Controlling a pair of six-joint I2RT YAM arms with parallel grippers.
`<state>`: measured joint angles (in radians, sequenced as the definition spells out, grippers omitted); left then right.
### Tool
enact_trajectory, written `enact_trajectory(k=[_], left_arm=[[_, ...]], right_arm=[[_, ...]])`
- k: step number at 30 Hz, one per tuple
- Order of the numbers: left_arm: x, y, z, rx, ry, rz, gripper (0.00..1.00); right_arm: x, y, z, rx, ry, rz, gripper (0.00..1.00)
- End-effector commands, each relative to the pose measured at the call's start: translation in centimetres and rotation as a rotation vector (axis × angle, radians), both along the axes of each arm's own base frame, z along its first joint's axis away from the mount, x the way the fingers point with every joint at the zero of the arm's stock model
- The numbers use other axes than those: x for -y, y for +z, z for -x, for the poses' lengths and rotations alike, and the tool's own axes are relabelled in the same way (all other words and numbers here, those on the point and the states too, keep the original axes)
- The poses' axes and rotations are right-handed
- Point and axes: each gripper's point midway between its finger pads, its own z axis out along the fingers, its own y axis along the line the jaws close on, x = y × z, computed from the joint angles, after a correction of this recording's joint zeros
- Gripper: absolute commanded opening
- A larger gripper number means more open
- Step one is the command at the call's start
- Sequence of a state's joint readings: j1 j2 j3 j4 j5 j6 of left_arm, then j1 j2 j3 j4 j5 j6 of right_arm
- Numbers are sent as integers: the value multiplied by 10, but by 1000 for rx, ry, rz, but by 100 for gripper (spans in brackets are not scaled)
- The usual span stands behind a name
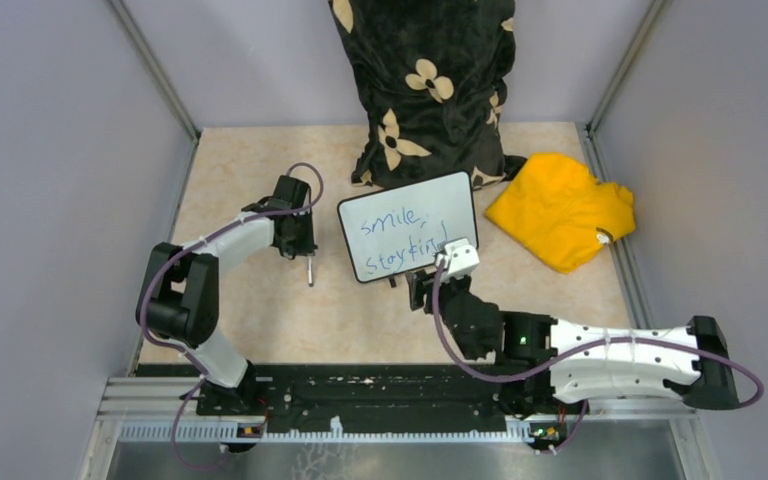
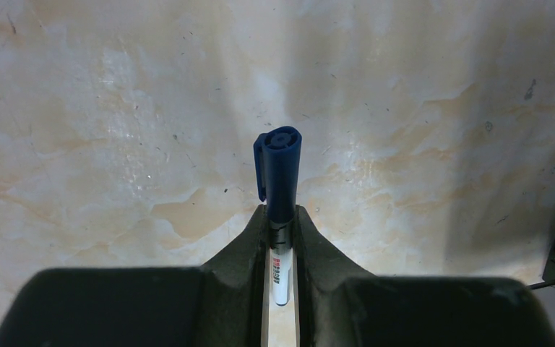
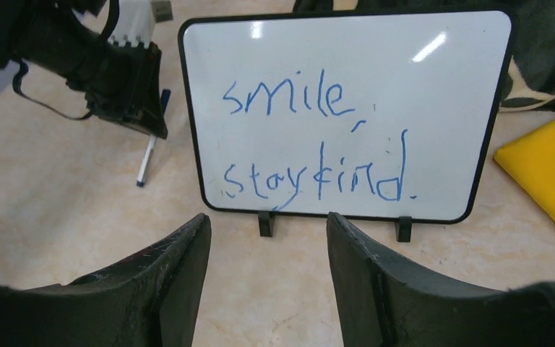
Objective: Write a sentence on the whiteboard
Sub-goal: Place the whiteboard marker at the center of the board.
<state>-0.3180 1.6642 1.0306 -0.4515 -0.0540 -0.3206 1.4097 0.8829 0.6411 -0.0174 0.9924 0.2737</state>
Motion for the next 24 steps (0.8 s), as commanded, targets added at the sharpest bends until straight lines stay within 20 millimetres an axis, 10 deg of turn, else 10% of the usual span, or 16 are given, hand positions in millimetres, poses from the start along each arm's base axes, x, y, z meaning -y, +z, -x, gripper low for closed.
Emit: enact_trajectory(k=[1,24], left_arm=[[4,2,-6,11,3,28,0],[5,-13,-3,-46,-11,21,5]], right_arm=[[0,20,-12,-79,5,-155,59],[0,-22,-23,-252,-12,-23,60]])
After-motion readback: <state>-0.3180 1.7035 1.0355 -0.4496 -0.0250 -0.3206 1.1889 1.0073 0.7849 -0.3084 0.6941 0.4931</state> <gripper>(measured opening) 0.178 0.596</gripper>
